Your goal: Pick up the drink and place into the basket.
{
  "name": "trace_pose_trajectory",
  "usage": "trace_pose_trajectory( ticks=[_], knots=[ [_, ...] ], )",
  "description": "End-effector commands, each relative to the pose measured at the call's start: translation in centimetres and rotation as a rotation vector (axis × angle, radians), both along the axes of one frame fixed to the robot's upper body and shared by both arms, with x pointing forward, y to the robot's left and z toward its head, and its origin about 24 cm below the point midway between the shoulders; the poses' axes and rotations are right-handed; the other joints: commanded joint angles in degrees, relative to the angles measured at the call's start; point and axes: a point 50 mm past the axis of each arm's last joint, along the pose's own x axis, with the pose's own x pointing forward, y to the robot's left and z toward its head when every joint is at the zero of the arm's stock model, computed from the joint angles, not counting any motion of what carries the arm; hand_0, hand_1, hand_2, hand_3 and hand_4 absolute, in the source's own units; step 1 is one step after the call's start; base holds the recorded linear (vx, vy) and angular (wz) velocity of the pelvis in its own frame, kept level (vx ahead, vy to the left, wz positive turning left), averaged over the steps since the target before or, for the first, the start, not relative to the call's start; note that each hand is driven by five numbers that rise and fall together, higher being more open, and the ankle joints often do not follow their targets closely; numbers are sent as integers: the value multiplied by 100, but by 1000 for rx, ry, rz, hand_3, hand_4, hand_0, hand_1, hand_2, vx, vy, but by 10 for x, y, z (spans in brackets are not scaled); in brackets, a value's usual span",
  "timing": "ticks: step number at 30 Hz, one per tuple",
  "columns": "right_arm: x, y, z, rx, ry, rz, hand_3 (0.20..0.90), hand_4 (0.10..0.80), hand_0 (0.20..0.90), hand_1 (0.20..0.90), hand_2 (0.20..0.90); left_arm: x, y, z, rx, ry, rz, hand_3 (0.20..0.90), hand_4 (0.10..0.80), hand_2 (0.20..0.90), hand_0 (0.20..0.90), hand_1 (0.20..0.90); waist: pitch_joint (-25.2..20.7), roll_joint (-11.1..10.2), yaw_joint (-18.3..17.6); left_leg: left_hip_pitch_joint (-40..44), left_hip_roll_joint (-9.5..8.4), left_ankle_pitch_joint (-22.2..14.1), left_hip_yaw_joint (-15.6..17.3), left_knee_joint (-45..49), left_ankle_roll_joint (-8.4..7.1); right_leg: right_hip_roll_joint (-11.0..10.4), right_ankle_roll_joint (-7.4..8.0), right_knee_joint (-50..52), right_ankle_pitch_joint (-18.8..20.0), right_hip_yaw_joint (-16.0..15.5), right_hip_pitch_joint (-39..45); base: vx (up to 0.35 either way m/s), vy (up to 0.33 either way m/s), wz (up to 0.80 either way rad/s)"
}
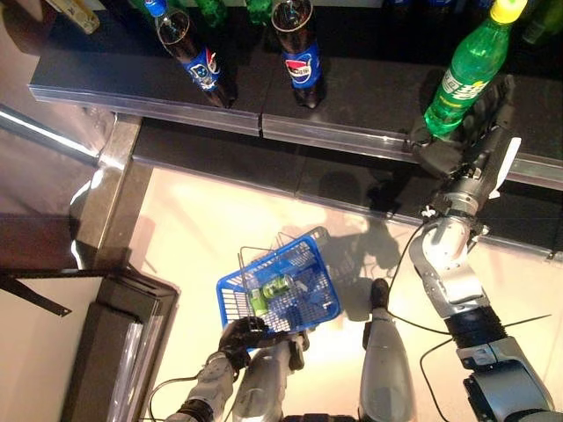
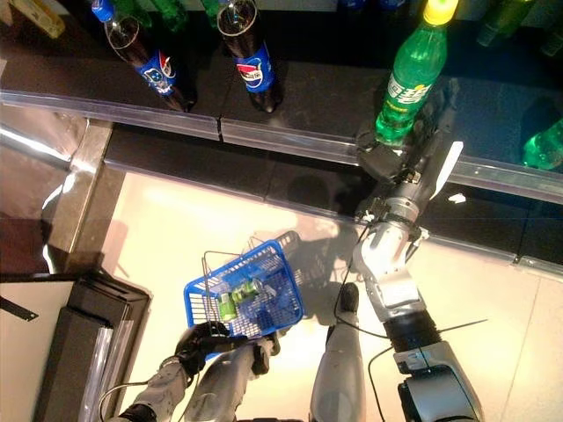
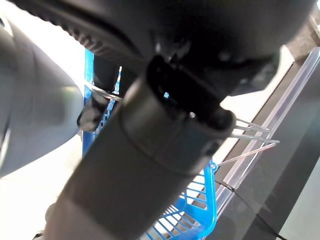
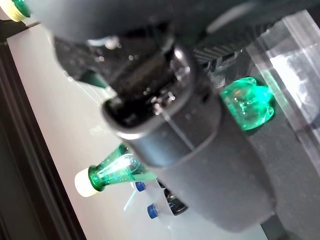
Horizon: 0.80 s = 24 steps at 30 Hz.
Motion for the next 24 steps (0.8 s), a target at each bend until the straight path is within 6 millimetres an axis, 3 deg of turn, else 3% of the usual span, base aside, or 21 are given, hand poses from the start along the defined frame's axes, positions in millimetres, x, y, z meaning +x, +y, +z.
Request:
trace_pose_trajectory(
  ticks=[1, 16, 24],
  knots=[
    [-6, 5, 82, -109, -318, -6, 900, 800, 900, 900, 900, -22, 4, -7, -25, 19, -41, 200, 100, 300, 300, 300, 17, 12, 142, -575, -97, 586, -524, 724, -230, -56, -283, 320, -443, -235, 124, 0, 0, 0],
    [0, -5, 112, -216, -331, -101, 900, 800, 900, 900, 900, -11, 10, 0, -6, -4, -60, 200, 100, 300, 300, 300, 58, -93, 285, -662, -112, 451, -609, 719, -173, -54, -255, 348, -406, -293, 67, 2, -18, 0],
    [6, -22, 126, -120, -331, -128, 900, 800, 900, 900, 900, -9, 15, 0, -1, -1, -70, 200, 100, 300, 300, 300, 93, -86, 365, -693, -147, 416, -651, 702, -150, -61, -265, 369, -410, -334, 44, -3, -10, 3]
  ],
)
